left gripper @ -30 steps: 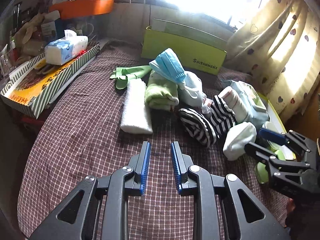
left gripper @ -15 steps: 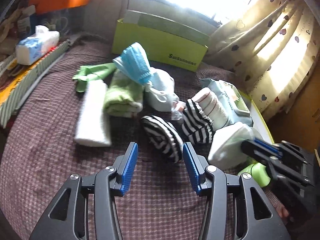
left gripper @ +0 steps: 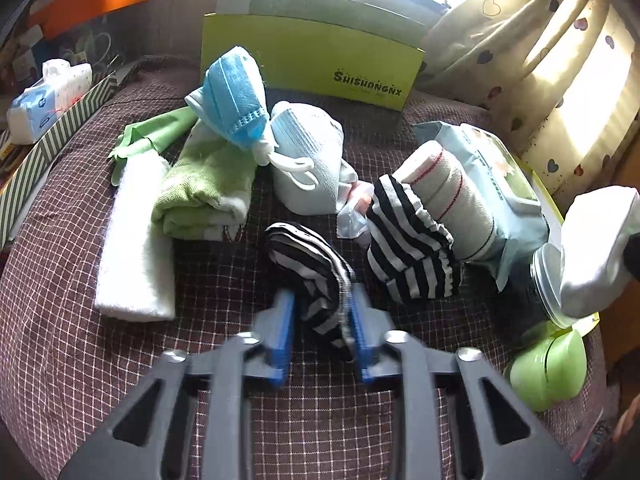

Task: Organize soft objects
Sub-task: 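Carry the sock pair into the white tray with the right gripper while the left gripper grasps the striped cloth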

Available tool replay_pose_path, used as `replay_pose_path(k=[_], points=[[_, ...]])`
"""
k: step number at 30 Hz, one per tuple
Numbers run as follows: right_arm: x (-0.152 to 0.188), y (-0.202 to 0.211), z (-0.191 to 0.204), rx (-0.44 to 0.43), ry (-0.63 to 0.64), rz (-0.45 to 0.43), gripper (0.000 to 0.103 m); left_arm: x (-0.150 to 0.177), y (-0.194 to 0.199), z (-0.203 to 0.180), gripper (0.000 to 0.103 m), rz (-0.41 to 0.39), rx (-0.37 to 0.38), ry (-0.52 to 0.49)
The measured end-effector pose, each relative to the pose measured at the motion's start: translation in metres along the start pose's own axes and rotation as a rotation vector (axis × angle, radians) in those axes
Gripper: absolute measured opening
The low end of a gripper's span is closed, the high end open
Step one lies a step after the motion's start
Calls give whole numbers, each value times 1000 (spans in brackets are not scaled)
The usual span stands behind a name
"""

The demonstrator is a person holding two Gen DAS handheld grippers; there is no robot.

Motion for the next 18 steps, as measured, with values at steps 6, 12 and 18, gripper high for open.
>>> replay_pose_path(k=[6, 12, 18], points=[[-3, 15, -18, 10, -35, -34, 7, 1, 19, -7, 9, -38, -13, -28], [-7, 39, -52, 56, -79, -89, 7, -4, 53, -17, 8, -101, -23, -56], [-3, 52, -105, 136, -157, -108, 7, -23, 84, -45, 8, -173, -13, -116]])
Point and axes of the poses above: each gripper's, at about its wrist camera, not at the fingertips, and y roughly against the way its jaws point, z to its left, x to its underside, the point moved 7 cm from there along -y, roughly the way its jaws point, and after that the axes turned 13 degrees about -y, right-handed, at the moved point
